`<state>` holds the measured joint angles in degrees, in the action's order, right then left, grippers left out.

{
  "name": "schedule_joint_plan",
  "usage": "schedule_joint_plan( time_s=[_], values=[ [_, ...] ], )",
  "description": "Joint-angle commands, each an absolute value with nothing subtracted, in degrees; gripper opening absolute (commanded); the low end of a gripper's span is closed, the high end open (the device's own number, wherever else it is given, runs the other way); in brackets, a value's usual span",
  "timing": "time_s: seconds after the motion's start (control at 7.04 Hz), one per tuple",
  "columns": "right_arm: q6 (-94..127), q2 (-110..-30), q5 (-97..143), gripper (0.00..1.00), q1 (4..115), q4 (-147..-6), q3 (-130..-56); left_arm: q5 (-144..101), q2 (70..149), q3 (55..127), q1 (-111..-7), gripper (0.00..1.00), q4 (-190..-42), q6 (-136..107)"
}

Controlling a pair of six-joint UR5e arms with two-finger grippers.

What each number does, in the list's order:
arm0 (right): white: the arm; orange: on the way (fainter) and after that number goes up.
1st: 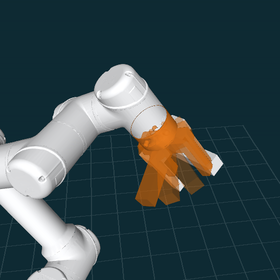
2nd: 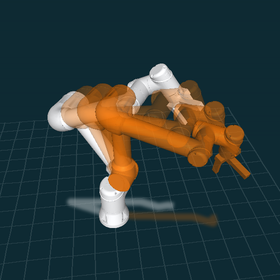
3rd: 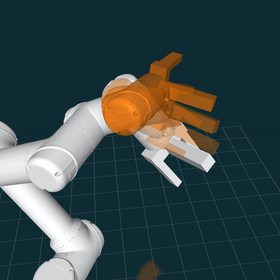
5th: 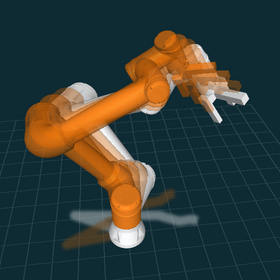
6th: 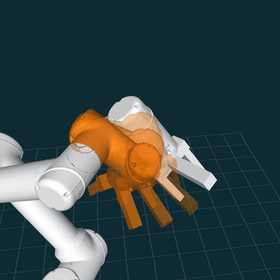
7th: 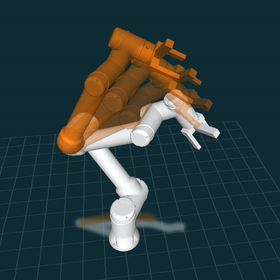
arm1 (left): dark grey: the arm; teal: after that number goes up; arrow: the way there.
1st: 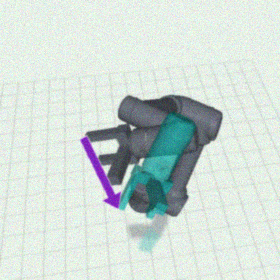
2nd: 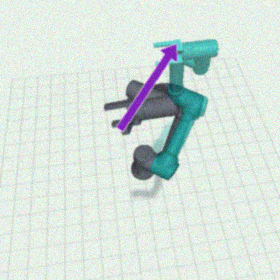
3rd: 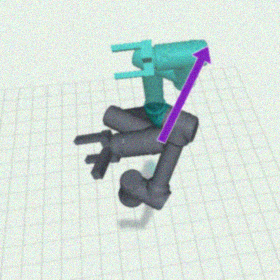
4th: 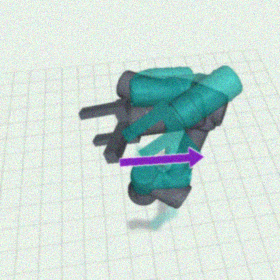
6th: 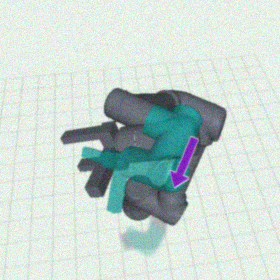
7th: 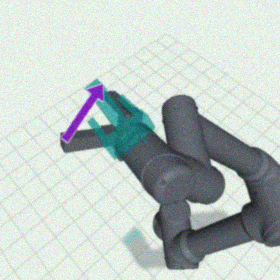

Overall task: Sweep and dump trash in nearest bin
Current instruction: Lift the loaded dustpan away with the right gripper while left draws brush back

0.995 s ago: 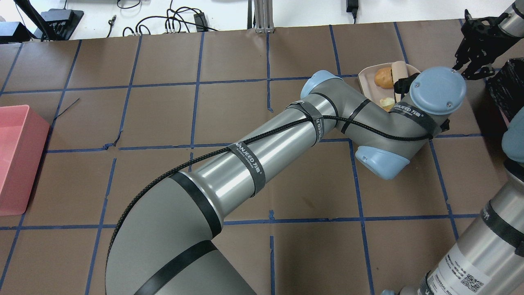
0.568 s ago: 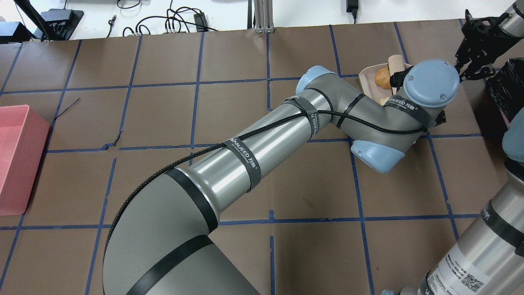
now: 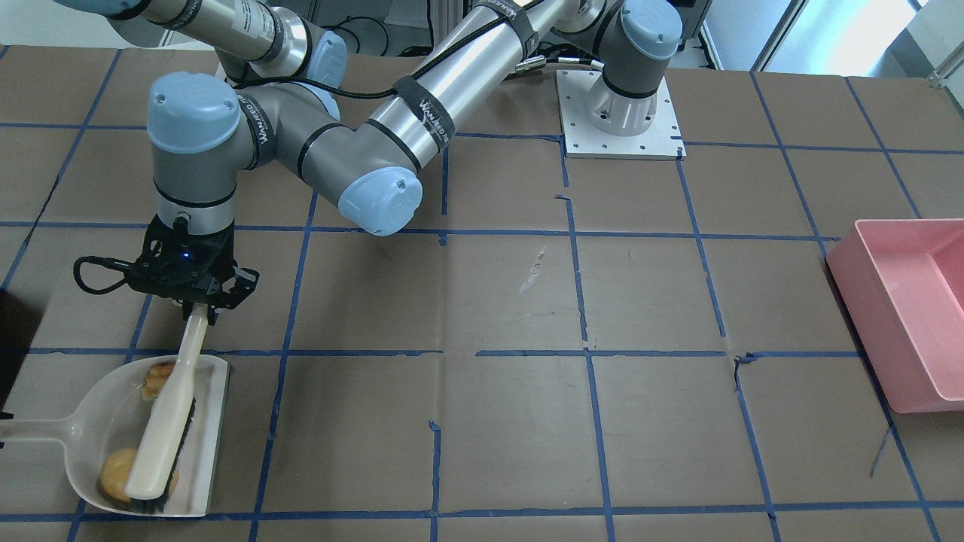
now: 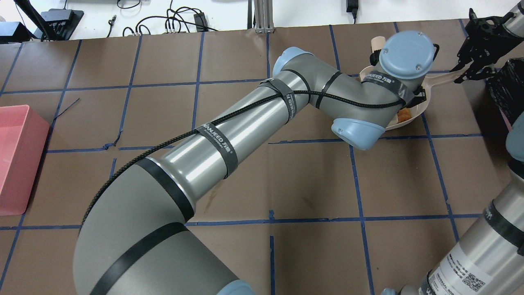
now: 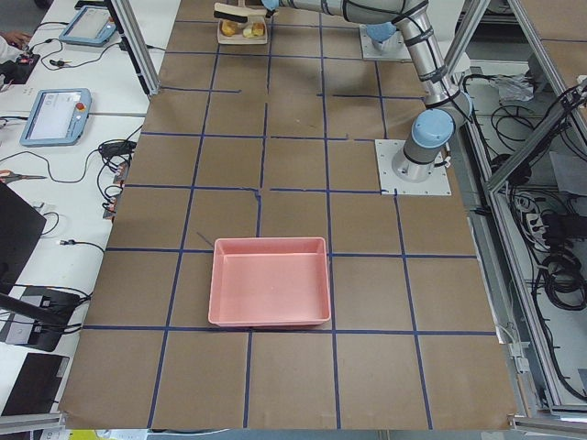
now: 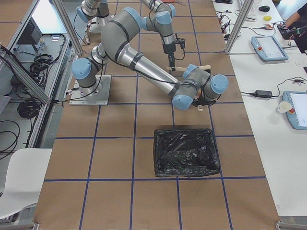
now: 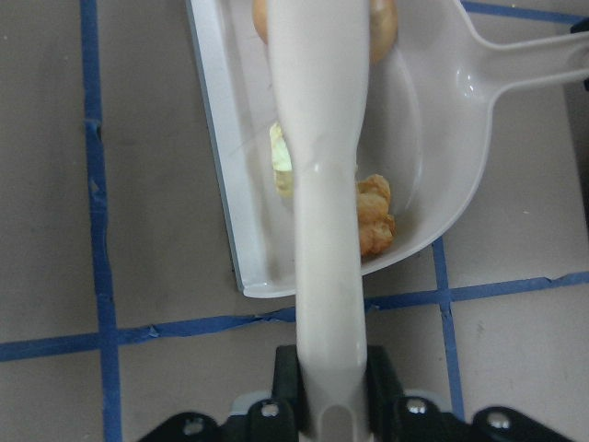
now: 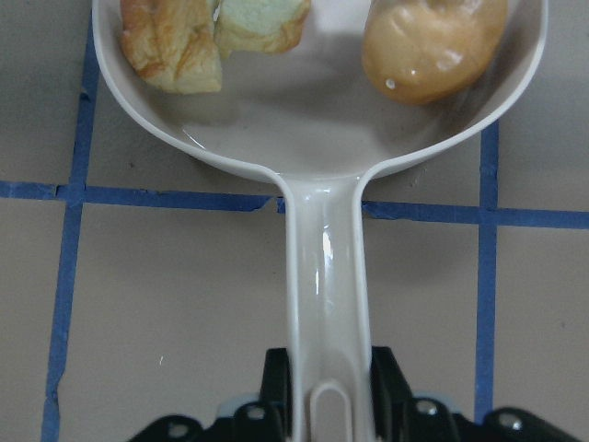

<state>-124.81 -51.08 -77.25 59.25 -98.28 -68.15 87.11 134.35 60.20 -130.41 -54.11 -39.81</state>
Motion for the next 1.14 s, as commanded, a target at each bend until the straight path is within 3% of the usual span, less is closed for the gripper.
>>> schedule_joint_plan(
  time_s=[0.0, 0.14, 0.57, 0.99],
  values=[
    [-124.89, -54.12, -76.38, 0.0, 54.26, -92.41, -66.72, 87.54, 129.31, 63.69, -125.27, 0.06, -60.8, -36.22],
    [-124.89, -55.97, -75.51, 0.0, 52.05, -89.42, -65.93, 87.63, 124.85, 70.68, -122.37, 0.05, -65.08, -35.17],
    [-124.98, -56.68, -67.97, 0.0, 47.29, -84.73, -65.57, 87.54, 105.97, 100.02, -116.29, 0.05, -59.88, -28.84],
    [-124.89, -57.13, -64.51, 0.0, 35.38, -84.64, -62.07, 87.36, 94.43, 118.25, -115.93, 0.05, -56.17, -27.42]
  ],
)
